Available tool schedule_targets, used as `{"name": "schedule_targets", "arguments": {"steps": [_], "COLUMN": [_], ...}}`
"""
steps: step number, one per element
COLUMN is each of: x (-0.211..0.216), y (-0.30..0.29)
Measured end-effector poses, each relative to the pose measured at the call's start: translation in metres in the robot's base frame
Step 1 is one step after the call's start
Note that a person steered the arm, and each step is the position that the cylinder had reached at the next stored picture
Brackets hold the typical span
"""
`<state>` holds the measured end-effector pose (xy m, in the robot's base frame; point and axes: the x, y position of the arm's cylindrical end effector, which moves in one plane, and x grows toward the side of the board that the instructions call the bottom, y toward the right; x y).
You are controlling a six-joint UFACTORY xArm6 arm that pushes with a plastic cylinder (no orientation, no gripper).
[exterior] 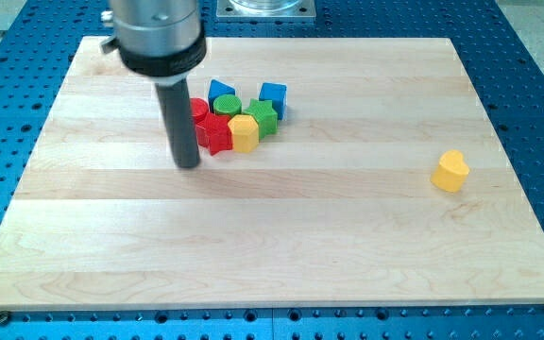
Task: Push the heart towards the group of blocks
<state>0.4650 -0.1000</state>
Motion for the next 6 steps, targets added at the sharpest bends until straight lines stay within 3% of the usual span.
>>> {"name": "schedule_targets", "arguments": {"steps": [1,2,3,4,6], "x": [0.064,0.104,0.078,0.055,-0.026], "y": [0.078,0.203,0.283,0.324,0.323]}}
